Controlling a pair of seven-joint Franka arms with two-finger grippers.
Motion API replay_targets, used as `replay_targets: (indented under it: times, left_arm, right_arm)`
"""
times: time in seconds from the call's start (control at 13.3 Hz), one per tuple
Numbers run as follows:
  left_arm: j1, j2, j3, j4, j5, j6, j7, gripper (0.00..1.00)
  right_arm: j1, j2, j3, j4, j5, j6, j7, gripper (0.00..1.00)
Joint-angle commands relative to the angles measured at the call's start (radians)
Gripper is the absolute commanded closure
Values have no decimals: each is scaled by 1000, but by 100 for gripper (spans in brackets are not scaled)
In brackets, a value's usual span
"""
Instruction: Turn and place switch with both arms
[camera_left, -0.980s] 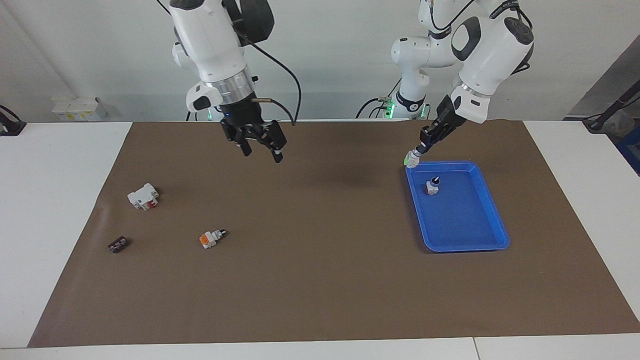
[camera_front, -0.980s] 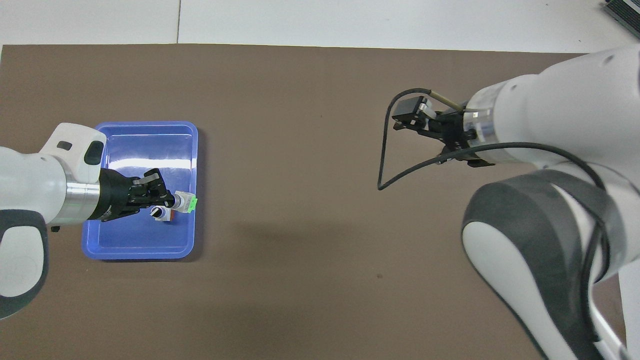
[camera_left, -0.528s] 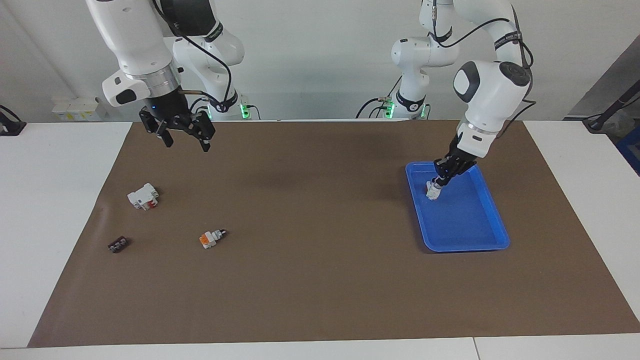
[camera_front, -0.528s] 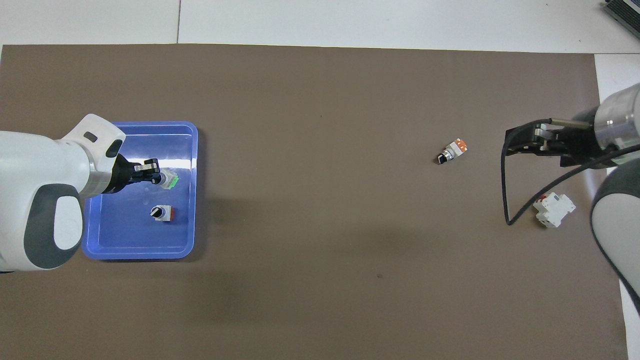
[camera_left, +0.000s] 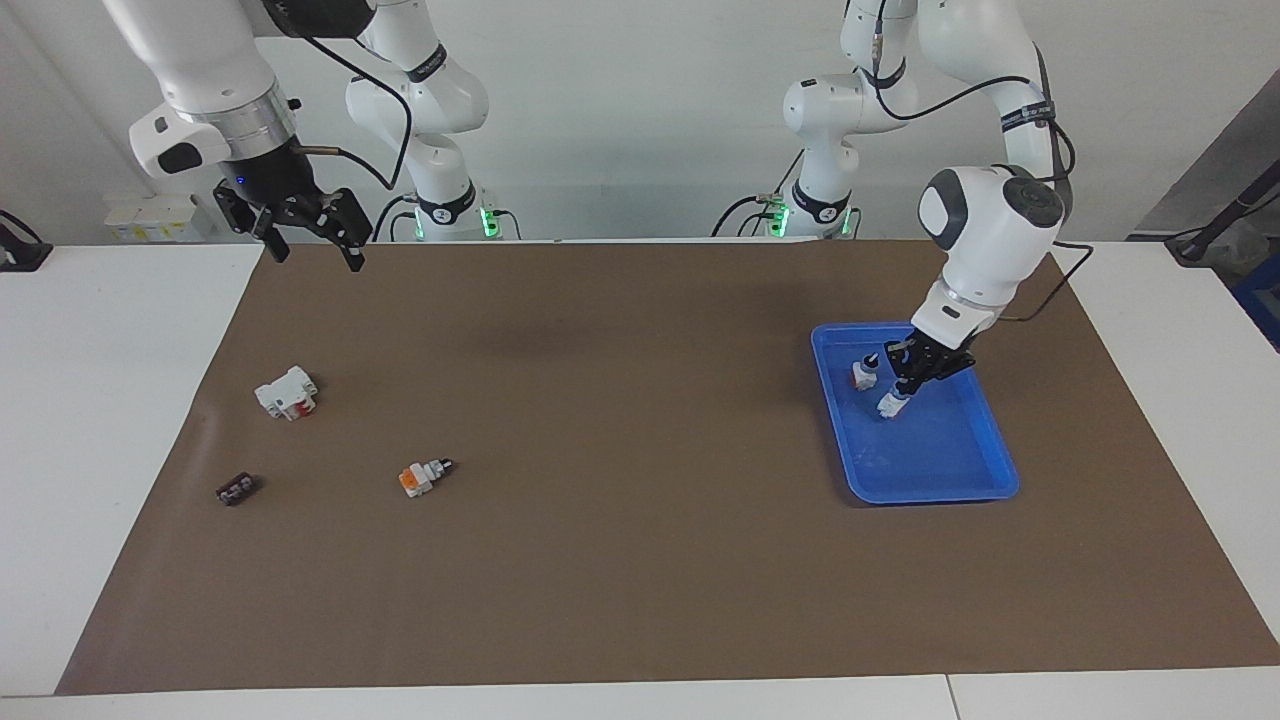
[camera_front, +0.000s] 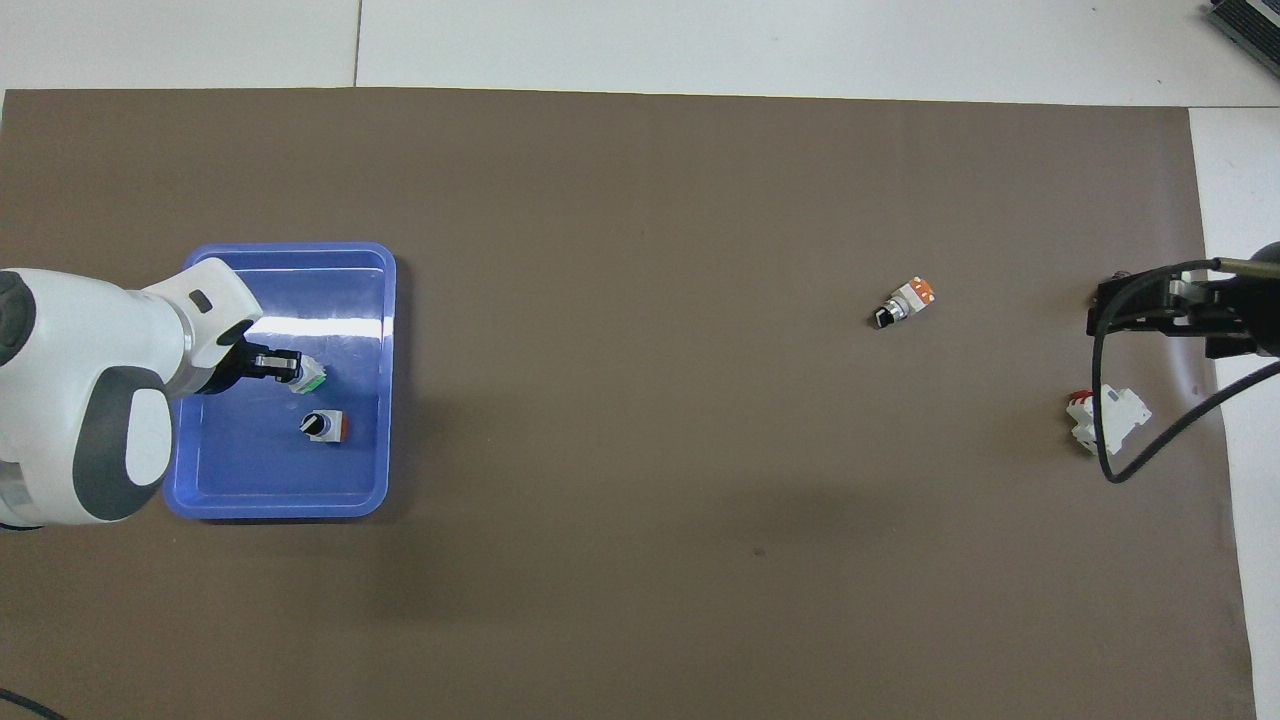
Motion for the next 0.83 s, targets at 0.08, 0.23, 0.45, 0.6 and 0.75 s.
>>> replay_targets:
  times: [0.08,0.23,0.45,0.6,0.75]
  left_arm:
    - [-13,-10,-8,-12,25,19,41,56]
    - [-14,-13,-8,4,25,16,44,16]
    - [-16,-51,-11,73,25,-100,43,0]
    - [-17,-89,-14,155,25,-203,43,0]
    - [-42,-108,-18,233,25,-276,41,0]
  right_arm:
    - [36,2,-56,13,-16,-33,-45,0]
    - [36,-13,-58,-20,-5,-26,-42,0]
    - [36,5,-55,31,-25,-82,-100,0]
    - [34,13,-53,46,-39,-113,-105,0]
    - [39,1,-53,22,-39,-104,-99,0]
